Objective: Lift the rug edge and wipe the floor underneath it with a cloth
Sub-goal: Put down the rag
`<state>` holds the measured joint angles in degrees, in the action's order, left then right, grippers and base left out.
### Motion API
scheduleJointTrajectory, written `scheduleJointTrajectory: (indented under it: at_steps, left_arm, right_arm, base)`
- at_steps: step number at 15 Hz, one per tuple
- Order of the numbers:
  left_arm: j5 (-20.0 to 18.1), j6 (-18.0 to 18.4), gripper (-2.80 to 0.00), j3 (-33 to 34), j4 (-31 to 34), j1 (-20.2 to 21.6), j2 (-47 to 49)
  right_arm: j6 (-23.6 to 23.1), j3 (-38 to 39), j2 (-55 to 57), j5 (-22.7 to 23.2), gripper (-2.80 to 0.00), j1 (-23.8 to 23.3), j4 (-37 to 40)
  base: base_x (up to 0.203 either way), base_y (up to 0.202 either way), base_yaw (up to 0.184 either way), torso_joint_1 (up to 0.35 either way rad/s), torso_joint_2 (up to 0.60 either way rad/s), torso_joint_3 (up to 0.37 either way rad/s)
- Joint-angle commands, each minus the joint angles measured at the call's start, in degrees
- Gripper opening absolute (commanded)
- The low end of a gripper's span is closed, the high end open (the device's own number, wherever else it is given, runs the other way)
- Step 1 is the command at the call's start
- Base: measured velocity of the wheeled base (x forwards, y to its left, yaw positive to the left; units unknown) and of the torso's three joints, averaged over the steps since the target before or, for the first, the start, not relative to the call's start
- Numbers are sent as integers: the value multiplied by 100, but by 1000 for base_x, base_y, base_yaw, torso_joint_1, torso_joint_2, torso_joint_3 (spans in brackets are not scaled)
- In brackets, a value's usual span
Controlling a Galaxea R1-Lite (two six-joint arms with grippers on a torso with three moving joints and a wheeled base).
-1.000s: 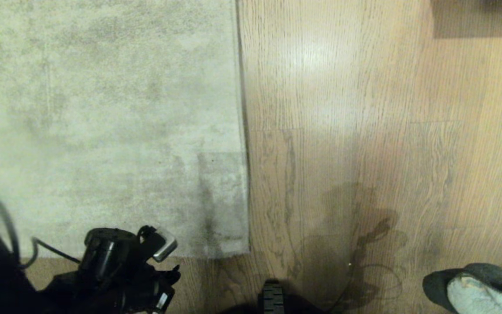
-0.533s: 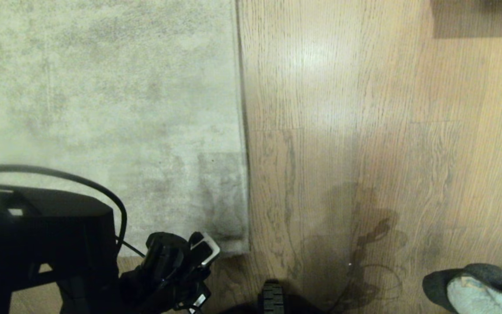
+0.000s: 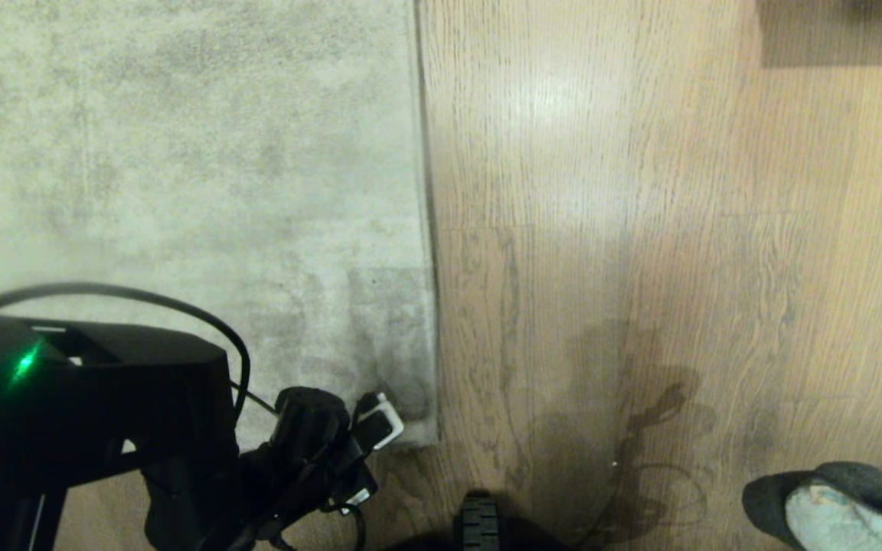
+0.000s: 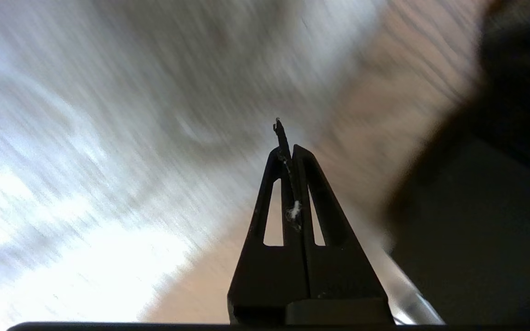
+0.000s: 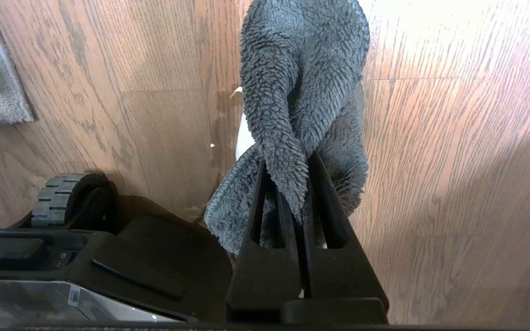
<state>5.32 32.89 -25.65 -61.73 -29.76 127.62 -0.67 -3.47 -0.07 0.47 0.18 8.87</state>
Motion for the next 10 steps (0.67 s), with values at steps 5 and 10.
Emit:
scheduleJointTrajectory:
  at_steps: [5, 10]
  left_arm:
    - [-587, 181, -280, -579, -237, 0, 272]
    - [-628, 308, -280, -470, -442, -135, 464]
  right_arm:
    - [-4, 1, 7, 5, -280, 2, 3]
    - [-4, 3, 7, 6, -280, -1, 3]
  base:
    - [0, 0, 0, 0, 0, 0]
    - [0, 0, 0, 0, 0, 0]
